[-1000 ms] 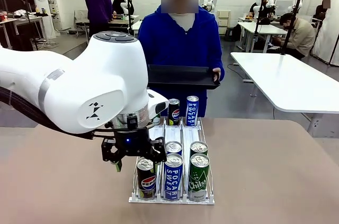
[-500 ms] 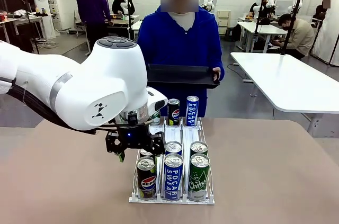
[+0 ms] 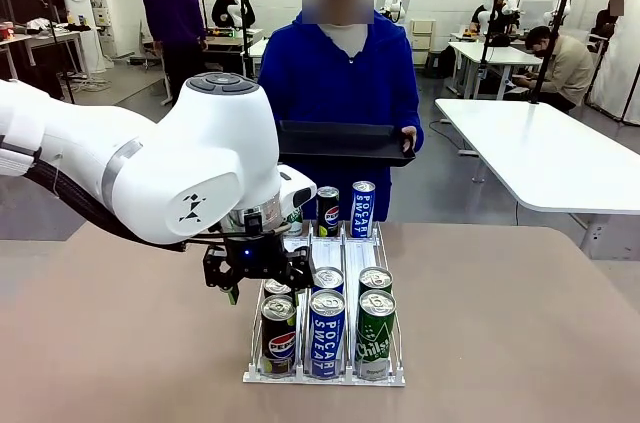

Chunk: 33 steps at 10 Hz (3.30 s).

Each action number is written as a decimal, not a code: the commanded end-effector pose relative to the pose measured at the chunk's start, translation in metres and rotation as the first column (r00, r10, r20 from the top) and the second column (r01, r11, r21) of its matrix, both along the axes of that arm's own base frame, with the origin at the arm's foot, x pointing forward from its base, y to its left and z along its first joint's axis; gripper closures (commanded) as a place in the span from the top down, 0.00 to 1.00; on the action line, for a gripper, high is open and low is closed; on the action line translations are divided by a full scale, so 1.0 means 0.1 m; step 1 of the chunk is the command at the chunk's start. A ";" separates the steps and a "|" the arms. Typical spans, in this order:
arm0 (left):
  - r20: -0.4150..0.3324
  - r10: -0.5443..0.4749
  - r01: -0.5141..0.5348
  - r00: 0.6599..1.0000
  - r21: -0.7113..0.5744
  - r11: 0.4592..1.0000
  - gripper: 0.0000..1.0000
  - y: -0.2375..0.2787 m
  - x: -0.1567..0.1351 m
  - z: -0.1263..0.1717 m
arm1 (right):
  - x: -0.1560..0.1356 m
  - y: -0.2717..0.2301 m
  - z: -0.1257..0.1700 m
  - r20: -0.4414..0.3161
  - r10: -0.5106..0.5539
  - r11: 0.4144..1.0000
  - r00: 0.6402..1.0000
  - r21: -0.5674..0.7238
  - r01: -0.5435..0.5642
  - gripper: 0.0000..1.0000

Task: Retrieve and hand over the desired beverage to the person.
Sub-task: Pick up a can of the same type that the person held from the Automatic Can Dispenser.

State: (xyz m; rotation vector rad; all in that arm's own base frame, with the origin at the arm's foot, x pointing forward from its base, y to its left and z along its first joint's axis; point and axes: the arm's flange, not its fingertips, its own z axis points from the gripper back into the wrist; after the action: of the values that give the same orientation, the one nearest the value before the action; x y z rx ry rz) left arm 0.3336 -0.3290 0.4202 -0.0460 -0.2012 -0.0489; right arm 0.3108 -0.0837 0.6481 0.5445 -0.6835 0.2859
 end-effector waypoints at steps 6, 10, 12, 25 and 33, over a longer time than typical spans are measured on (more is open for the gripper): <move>0.002 0.034 -0.034 0.999 -0.011 0.999 1.00 -0.05 0.03 -0.05 | 0.02 0.00 -0.01 0.008 0.023 0.999 1.000 0.022 -0.023 1.00; -0.006 0.037 -0.037 0.999 -0.005 0.999 1.00 -0.05 0.03 -0.07 | 0.02 0.00 -0.01 0.008 0.023 0.999 1.000 0.022 -0.023 1.00; 0.001 0.034 -0.034 0.999 -0.014 0.999 1.00 -0.04 -0.01 -0.02 | 0.02 0.00 -0.01 0.008 0.023 0.999 1.000 0.022 -0.023 1.00; -0.033 0.020 -0.019 0.999 0.026 0.999 1.00 -0.10 -0.07 -0.07 | 0.02 0.00 -0.01 0.008 0.023 0.999 1.000 0.022 -0.023 1.00; -0.112 0.015 -0.017 0.994 -0.016 1.000 0.00 -0.14 -0.02 -0.14 | 0.02 0.00 -0.01 0.008 0.023 0.999 1.000 0.022 -0.023 1.00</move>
State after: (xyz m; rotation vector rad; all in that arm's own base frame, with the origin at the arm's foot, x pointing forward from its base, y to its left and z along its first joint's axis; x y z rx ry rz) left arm 0.3304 -0.3405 0.4026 -0.0552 -0.1147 -0.0341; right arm 0.3108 -0.0840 0.6481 0.5441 -0.6838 0.2854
